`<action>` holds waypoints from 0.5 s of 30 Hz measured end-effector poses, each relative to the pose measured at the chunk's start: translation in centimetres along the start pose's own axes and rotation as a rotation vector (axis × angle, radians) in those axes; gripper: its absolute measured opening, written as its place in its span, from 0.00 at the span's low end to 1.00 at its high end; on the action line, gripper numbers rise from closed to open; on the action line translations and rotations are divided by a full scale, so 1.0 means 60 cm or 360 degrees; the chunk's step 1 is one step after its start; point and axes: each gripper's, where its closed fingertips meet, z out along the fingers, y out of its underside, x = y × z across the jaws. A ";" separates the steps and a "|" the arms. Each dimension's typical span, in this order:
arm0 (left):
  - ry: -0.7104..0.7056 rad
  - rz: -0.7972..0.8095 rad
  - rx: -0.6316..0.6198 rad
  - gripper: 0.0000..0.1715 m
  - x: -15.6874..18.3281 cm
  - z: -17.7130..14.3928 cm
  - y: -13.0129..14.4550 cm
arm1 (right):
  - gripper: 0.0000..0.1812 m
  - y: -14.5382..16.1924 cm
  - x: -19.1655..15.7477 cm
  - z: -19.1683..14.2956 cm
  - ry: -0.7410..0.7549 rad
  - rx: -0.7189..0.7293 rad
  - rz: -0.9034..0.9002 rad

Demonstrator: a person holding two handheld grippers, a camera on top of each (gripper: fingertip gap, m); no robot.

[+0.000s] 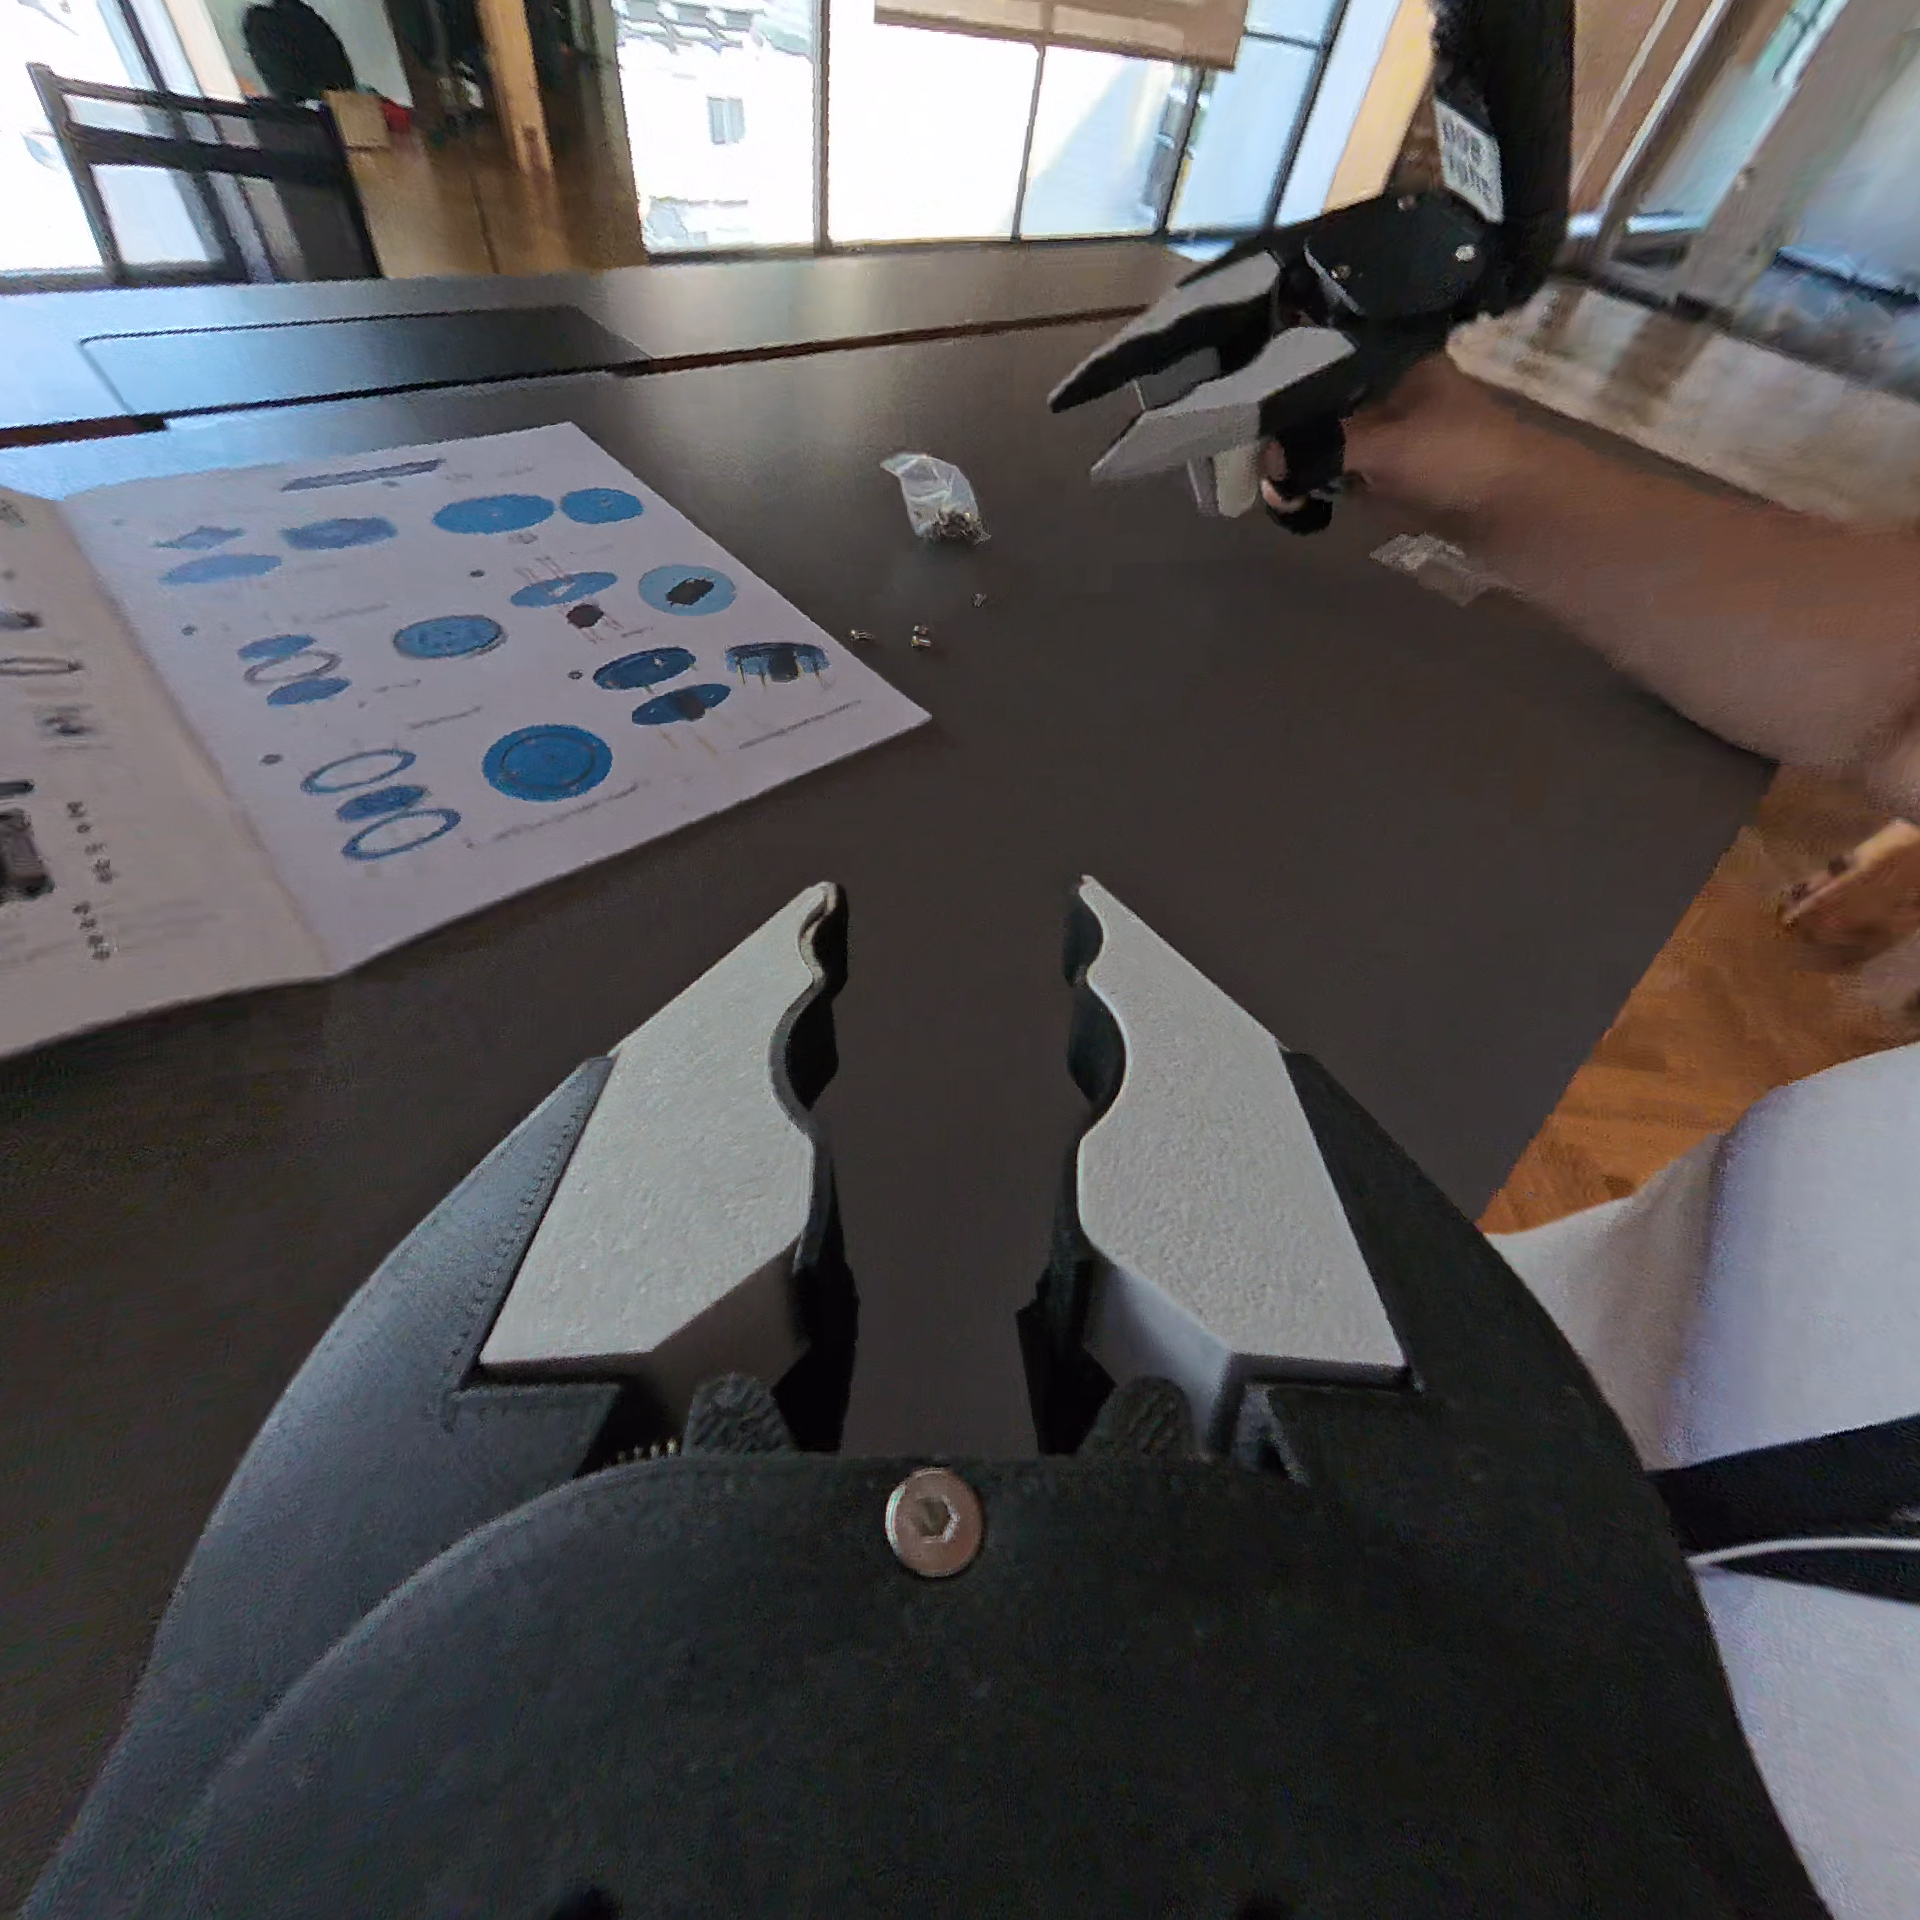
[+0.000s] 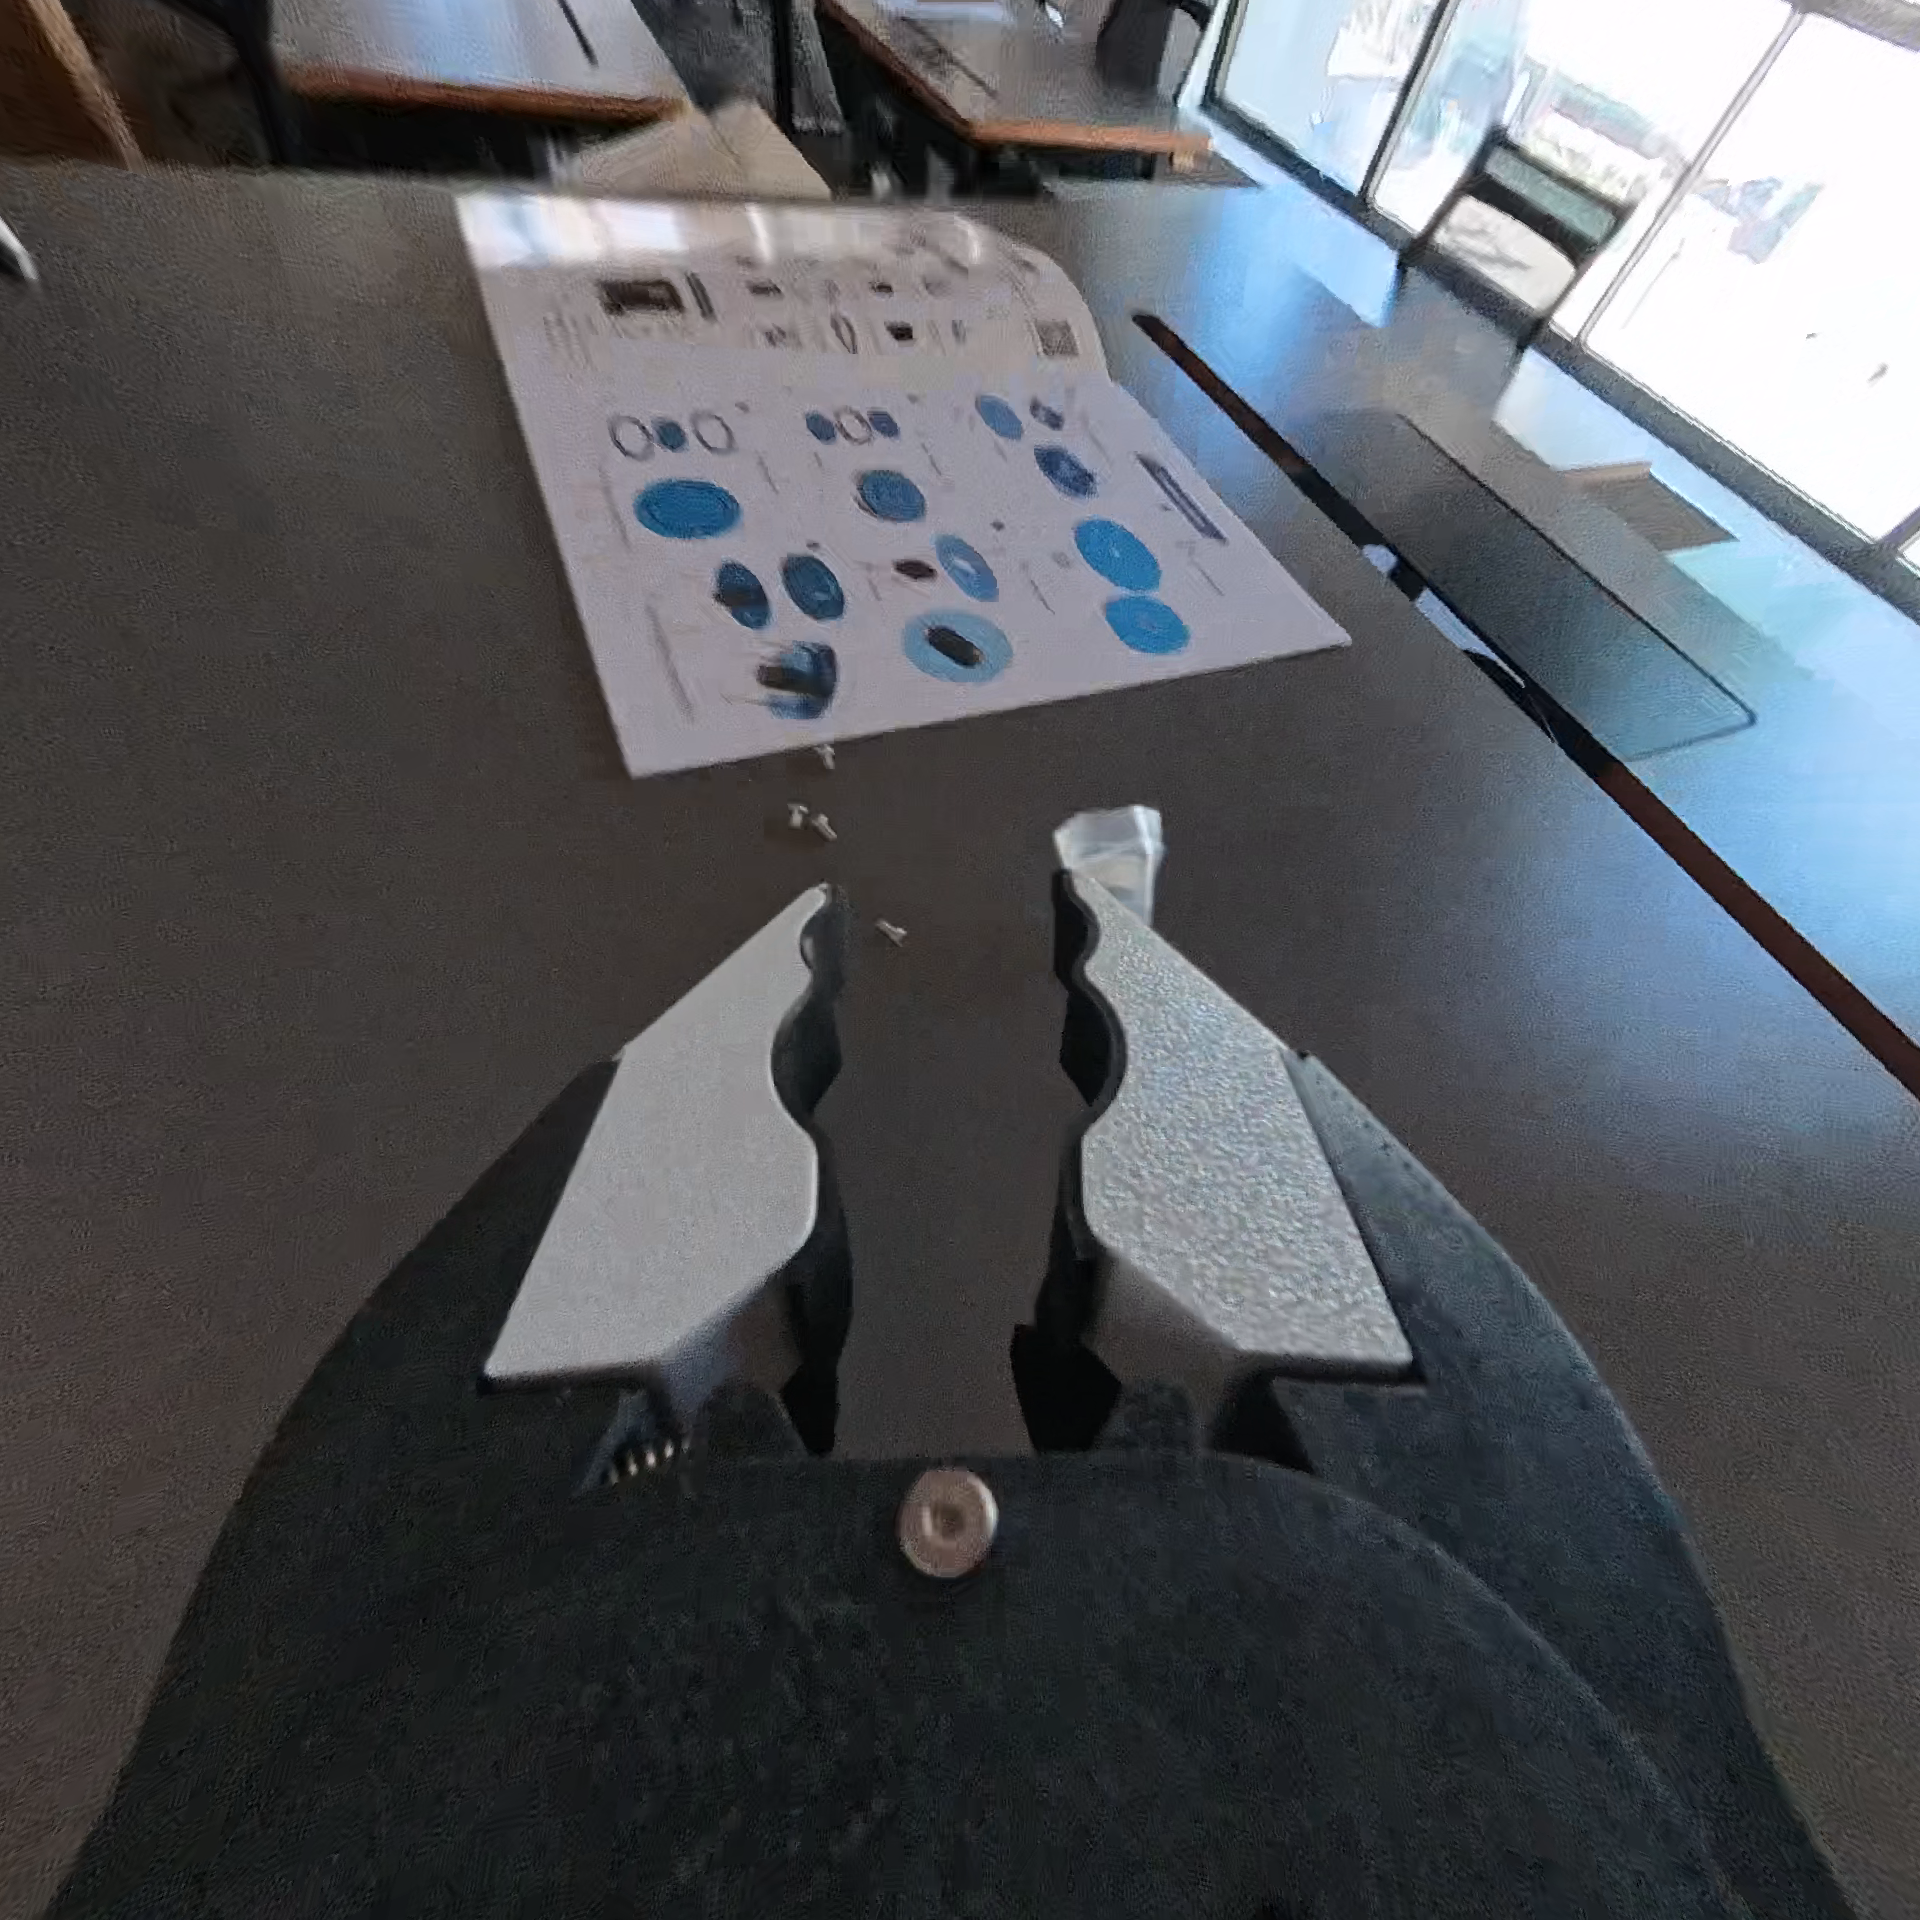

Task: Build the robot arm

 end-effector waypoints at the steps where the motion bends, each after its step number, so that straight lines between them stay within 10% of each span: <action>1: -0.0058 -0.0041 0.0048 0.23 0.009 -0.024 0.006 | 0.22 -0.021 -0.026 -0.014 -0.0048 0.0119 0.0021; 15: -0.0855 -0.0201 0.0567 0.44 0.186 -0.277 0.035 | 0.34 -0.051 -0.290 -0.162 -0.0731 0.0673 0.0281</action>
